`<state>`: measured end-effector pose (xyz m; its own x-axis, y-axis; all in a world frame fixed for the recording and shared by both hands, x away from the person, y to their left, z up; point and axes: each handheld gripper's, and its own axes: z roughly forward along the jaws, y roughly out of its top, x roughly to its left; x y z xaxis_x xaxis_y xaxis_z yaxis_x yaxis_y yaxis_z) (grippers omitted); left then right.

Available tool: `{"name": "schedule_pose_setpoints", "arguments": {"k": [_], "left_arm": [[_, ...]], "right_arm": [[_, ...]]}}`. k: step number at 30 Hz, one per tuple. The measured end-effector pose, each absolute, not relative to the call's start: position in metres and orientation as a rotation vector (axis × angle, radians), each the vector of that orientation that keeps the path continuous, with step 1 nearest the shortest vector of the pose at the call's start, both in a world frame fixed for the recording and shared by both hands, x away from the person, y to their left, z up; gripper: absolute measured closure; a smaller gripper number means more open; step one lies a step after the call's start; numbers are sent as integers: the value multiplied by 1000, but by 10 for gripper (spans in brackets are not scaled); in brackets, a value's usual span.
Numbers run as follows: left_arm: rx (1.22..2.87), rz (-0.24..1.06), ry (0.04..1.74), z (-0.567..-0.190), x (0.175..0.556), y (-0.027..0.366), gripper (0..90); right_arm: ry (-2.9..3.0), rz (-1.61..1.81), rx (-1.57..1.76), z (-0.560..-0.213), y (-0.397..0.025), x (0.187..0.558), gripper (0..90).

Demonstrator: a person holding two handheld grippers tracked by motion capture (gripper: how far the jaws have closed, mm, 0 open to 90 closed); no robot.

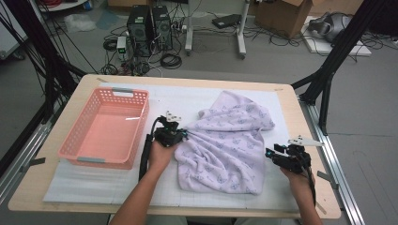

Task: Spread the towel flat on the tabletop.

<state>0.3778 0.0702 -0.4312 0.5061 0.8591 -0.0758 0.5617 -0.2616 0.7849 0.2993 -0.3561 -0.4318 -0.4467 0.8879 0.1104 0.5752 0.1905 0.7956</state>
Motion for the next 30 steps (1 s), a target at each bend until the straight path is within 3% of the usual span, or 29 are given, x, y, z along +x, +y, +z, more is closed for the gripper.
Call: {"name": "schedule_pose_setpoints", "arguments": {"k": [3,8,11,13,15,17,24,25,28,30], "left_arm": [[1896,554,1221,-427,378,84,849],[1859,530,1210,-428,376,90,838],[1867,510,1190,-430,375,87,831],[1863,498,1178,-431,374,87,832],[1860,495,1174,-431,374,87,833],[1853,487,1172,-431,375,87,834],[1820,467,1153,-434,376,82,823],[1814,469,1154,-433,376,82,797],[1793,427,1167,-434,377,84,606],[1803,406,1147,-433,375,84,552]], "right_arm": [[2128,1153,1368,-435,-346,306,499],[2216,1352,1335,-438,-316,320,470],[2292,1221,1279,-442,-294,328,479],[2336,1161,1262,-448,-285,333,561],[2360,1132,1175,-447,-282,335,808],[2384,1111,1129,-446,-281,340,900],[2208,1027,1259,-438,-305,380,900],[2169,1011,1267,-436,-309,383,900],[2019,958,1321,-429,-325,390,900],[1904,929,1397,-426,-339,391,900]]}}
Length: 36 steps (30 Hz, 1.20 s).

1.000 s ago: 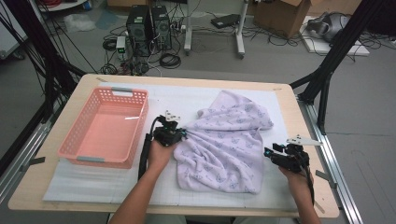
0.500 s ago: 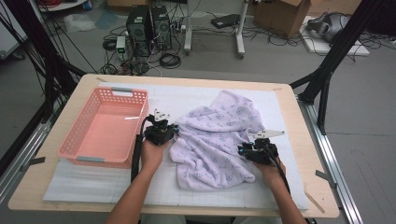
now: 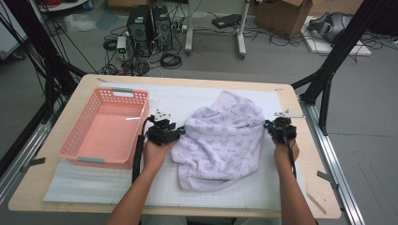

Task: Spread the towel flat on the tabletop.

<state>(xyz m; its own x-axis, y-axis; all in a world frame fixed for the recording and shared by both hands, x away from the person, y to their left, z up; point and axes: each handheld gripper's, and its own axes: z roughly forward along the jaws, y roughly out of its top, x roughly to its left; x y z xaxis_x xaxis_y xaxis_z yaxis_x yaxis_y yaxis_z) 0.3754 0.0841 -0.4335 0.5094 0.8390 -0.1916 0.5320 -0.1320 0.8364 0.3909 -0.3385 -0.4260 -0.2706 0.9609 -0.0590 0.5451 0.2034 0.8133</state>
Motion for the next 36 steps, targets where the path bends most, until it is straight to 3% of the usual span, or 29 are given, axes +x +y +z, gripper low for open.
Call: {"name": "schedule_pose_setpoints", "arguments": {"k": [5,6,14,25,28,33,36], "left_arm": [[1790,373,1091,-429,365,87,528],[1803,373,1077,-429,362,87,523],[1864,340,1030,-431,339,91,473],[1899,255,1042,-449,313,94,469],[1922,255,1021,-452,308,90,528],[1961,263,1027,-452,301,82,724],[1954,280,1035,-452,293,81,797]], "right_arm": [[1795,1033,1528,-425,-364,383,870],[1809,1043,1521,-424,-364,379,798],[1973,1087,1407,-419,-360,336,575],[2121,1151,1273,-426,-353,267,519],[2161,1169,1254,-427,-348,260,497],[2277,1163,1240,-437,-329,265,453],[2334,1124,1232,-443,-314,270,498]]}}
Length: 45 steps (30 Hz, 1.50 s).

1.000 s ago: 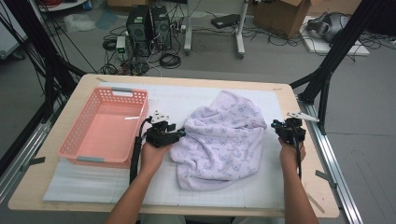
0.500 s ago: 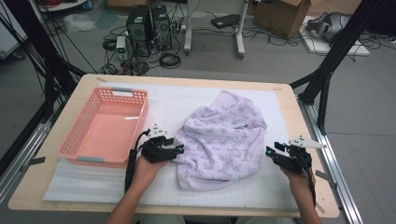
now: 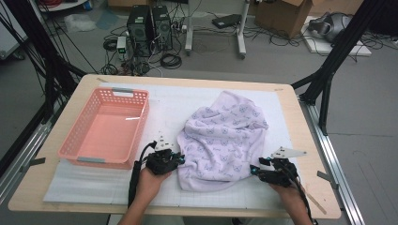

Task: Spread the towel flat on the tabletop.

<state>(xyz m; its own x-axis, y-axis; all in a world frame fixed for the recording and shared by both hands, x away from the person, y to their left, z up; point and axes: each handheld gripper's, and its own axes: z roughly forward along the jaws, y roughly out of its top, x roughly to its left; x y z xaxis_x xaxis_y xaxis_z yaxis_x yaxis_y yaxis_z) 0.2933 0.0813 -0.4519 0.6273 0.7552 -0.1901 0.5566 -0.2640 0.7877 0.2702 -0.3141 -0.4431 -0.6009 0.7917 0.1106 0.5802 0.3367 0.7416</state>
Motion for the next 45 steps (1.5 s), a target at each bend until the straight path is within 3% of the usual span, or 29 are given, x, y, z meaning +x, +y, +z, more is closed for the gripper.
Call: {"name": "schedule_pose_setpoints", "arguments": {"k": [2,3,5,12,16,30,37,40,43,45], "left_arm": [[1943,286,1036,-451,287,83,804],[1941,287,1034,-450,283,84,804],[1927,293,1030,-447,275,88,804],[1854,258,964,-432,253,102,804],[1853,263,945,-429,260,95,802],[1790,418,1152,-445,326,95,790],[1702,376,1189,-451,337,97,786],[1702,365,1176,-451,337,98,724],[1722,365,1134,-450,334,97,587],[1764,372,1088,-449,331,94,519]], "right_arm": [[2342,1088,1206,-446,-309,271,630],[2345,1078,1199,-445,-308,271,792],[2364,1091,1188,-443,-311,268,859],[2228,1132,1269,-422,-356,245,865],[2163,1140,1316,-412,-368,247,865],[2034,927,1305,-413,-312,351,859],[1929,906,1386,-418,-315,387,865],[1919,894,1391,-420,-311,395,866],[1937,915,1403,-422,-311,396,842],[1944,933,1395,-420,-313,392,708]]}}
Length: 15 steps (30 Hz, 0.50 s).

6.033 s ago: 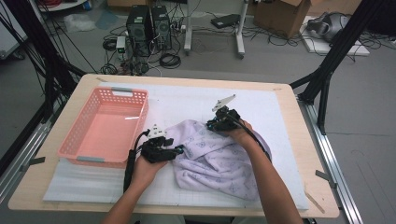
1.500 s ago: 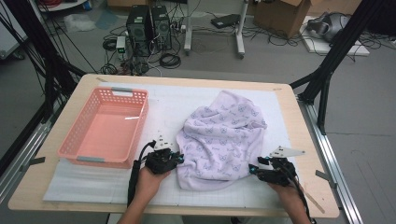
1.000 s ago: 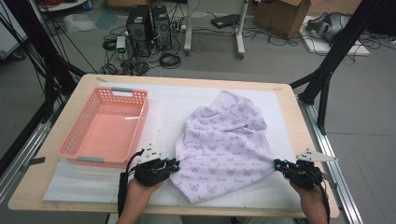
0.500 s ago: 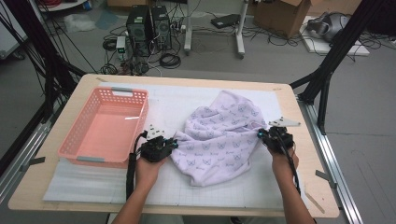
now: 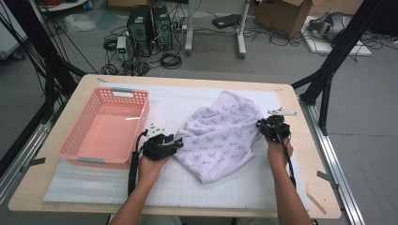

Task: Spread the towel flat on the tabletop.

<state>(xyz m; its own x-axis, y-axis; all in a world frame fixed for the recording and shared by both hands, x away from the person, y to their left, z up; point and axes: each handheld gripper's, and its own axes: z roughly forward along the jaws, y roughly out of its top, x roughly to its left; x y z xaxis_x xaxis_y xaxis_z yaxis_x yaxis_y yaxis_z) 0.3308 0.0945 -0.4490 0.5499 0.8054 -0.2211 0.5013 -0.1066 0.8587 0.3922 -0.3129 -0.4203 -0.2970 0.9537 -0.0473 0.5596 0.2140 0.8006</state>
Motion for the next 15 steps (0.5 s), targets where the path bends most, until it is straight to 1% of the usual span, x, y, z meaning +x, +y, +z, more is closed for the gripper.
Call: {"name": "schedule_pose_setpoints", "arguments": {"k": [1,3,5,7,12,15], "left_arm": [[1782,378,1070,-448,329,94,496],[1785,368,1046,-445,325,94,449],[1781,370,1027,-442,321,96,429],[1782,363,1012,-440,317,101,427],[1778,333,991,-438,304,109,435],[1777,325,970,-438,296,110,467]], "right_arm": [[1950,933,1396,-418,-315,389,668],[1937,961,1390,-413,-322,379,620],[1912,1005,1393,-408,-329,366,581],[1925,1030,1386,-404,-338,351,549],[1920,1090,1346,-397,-354,313,549],[1932,1104,1344,-395,-362,296,544]]}}
